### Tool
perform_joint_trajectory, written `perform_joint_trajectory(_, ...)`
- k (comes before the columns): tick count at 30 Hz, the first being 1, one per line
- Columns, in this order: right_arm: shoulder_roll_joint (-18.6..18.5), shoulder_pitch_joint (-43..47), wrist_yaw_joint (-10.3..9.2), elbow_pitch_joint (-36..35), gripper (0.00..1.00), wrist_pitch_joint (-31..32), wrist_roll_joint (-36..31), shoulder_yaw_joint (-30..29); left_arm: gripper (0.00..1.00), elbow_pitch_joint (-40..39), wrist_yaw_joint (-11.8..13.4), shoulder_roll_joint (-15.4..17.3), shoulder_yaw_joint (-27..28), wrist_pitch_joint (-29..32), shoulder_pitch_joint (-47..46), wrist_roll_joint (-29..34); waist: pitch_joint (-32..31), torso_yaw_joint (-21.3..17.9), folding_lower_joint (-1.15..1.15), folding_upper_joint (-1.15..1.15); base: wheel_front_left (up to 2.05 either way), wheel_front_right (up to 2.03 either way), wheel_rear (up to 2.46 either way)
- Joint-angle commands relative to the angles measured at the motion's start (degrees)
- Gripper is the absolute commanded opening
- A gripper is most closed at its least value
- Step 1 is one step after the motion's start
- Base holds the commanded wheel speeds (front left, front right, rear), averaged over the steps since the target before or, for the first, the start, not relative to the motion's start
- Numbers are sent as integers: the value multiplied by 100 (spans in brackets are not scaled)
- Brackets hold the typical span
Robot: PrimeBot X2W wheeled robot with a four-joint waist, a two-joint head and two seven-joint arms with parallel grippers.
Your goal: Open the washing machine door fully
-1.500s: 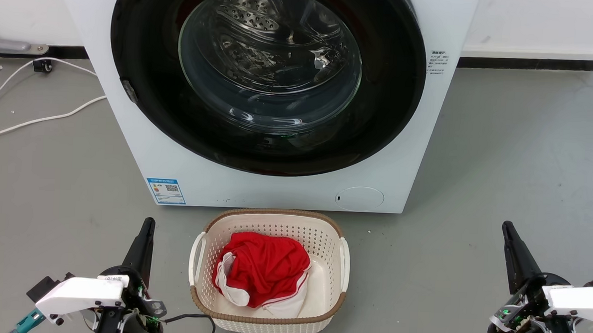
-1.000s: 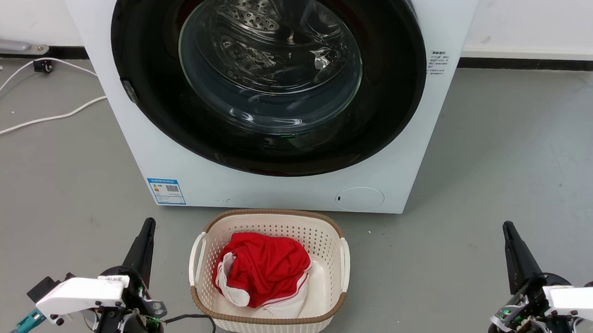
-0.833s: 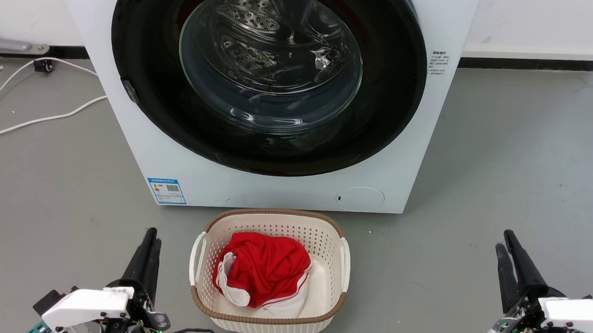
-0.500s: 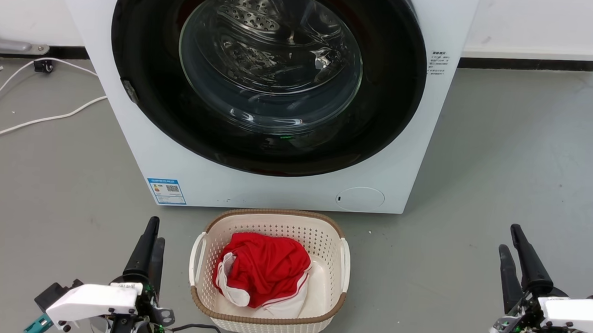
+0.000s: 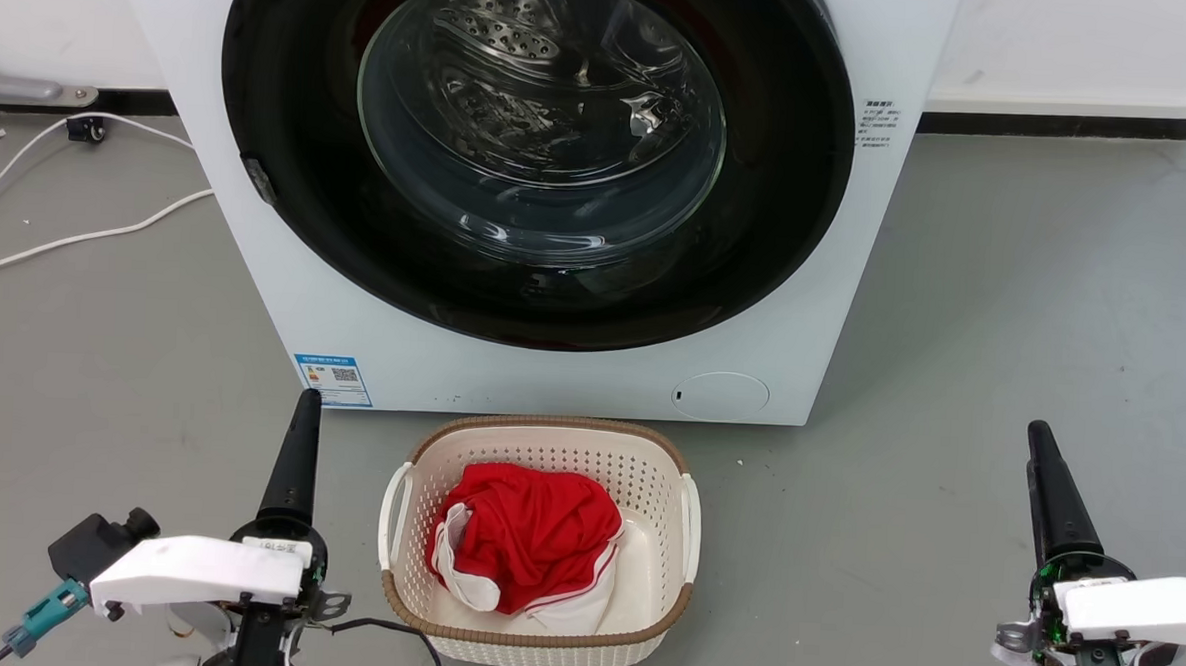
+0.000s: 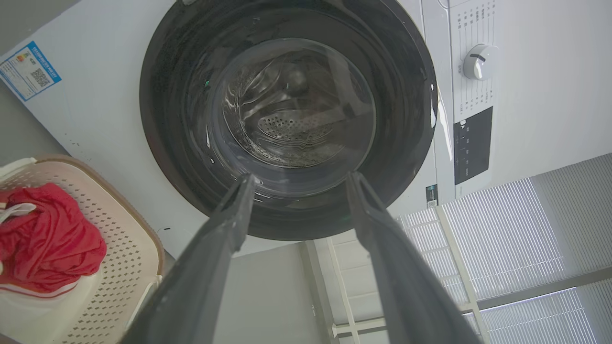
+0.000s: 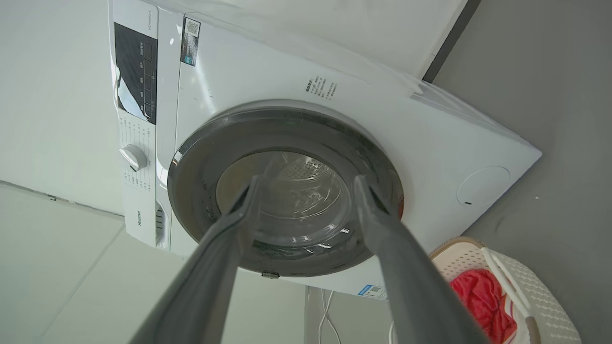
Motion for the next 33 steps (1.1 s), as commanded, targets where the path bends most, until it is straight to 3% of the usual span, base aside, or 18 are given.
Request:
perform_joint_trajectory(1,-6,-36,1,-179,100,-63,-313,22,100,-159,-9,20,-15,-64,-175,272,1,3,0,0,0,0,0)
perform_joint_trajectory(17,4,101,1,-551,100,-391,-2701,318,100,-343,26,17,-195,-396,-169,2212,13,21,0,0,0,0,0)
perform_joint_trajectory(28,11,183,1,-614,100,-586,-3873,319,100,-368,107,16,-322,-593,-172,3282,8,26,0,0,0,0,0)
perform_joint_trajectory(29,14,211,1,-629,100,-633,-4313,316,100,-369,126,15,-375,-676,-198,3760,10,26,0,0,0,0,0)
perform_joint_trajectory(33,16,212,1,-633,100,-646,-4614,340,100,-334,152,19,-396,-741,-213,4127,19,22,0,0,0,0,0)
